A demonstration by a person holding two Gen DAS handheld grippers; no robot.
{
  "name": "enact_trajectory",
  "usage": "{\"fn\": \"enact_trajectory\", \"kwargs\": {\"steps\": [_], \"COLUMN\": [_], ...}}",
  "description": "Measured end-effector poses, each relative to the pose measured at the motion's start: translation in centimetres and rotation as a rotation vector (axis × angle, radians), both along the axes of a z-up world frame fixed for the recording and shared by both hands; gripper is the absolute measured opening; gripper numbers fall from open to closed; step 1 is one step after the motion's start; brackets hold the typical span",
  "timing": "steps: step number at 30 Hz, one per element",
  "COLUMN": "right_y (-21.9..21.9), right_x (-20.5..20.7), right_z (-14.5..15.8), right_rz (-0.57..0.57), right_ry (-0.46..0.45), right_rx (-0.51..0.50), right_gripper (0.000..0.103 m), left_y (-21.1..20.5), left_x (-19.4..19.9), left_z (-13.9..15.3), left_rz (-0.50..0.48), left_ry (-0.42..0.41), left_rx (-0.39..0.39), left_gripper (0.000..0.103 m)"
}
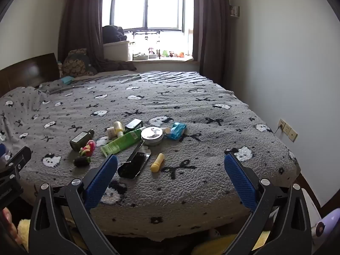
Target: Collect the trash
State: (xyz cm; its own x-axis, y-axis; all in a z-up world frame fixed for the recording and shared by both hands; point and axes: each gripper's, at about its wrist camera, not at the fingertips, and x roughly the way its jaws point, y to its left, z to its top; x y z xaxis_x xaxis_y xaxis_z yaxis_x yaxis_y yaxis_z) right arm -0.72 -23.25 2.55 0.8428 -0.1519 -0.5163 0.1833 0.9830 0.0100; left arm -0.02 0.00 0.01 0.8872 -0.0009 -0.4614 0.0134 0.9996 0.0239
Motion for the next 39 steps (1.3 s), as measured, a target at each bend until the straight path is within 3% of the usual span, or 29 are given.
{"fn": "enact_trajectory", "kwargs": {"steps": [39], "right_y": [0.3], "right_x": [-0.2], "right_z": [0.6], "right_rz": [0.014], "right_ry": [-0.017], "right_rx": [-0.001], "right_gripper": [0.1], "left_y": [0.4], "left_x": [0.0], "left_z": [1.2], "left_rz": [0.005], "left_ry": [-0.015], "left_rx": [0.0], "left_gripper": [0.095]}}
